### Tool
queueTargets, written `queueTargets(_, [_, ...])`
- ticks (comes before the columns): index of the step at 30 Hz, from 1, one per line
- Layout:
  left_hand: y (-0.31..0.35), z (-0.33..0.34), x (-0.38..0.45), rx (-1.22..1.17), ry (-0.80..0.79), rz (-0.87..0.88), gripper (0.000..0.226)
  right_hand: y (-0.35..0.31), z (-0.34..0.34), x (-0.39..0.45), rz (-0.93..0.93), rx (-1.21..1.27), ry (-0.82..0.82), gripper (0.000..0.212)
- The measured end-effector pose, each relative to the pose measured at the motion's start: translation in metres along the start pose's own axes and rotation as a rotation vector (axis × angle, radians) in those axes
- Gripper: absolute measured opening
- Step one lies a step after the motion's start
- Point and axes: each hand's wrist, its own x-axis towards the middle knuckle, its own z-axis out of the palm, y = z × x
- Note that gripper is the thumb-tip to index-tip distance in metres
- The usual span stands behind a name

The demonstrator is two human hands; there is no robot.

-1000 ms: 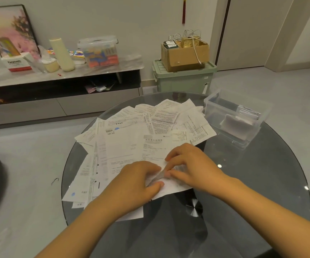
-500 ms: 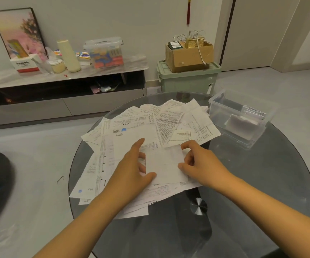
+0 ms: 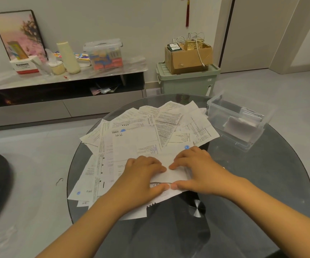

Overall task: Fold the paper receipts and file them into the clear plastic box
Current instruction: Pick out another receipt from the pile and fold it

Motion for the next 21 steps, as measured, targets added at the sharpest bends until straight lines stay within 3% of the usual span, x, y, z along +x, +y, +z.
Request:
queueTargets(6, [0.0, -0.002, -0.001, -0.112, 0.017, -0.03, 0.03, 0.003, -0.003, 0.001, -0.021, 0.064, 0.05, 0.03])
queueTargets(9, [0.002, -0.005, 0.0, -0.271, 0.049, -0.121, 0.018, 0.004, -0.004, 0.001, 0.018, 0.146, 0.092, 0.032])
queueTargets(12, [0.005, -0.006, 0.002, -0.275, 0.092, -0.165, 0.026, 0.003, 0.0, 0.002, 0.082, 0.129, 0.13, 0.018])
queueTargets(17, [0.006, 0.0, 0.006, -0.207, 0.111, -0.202, 0.049, -0.001, 0.003, 0.007, 0.162, 0.074, 0.183, 0.04])
queueTargets(21, [0.004, 0.006, 0.009, -0.145, 0.163, -0.171, 0.043, 0.003, 0.003, 0.01, 0.185, -0.004, 0.143, 0.043])
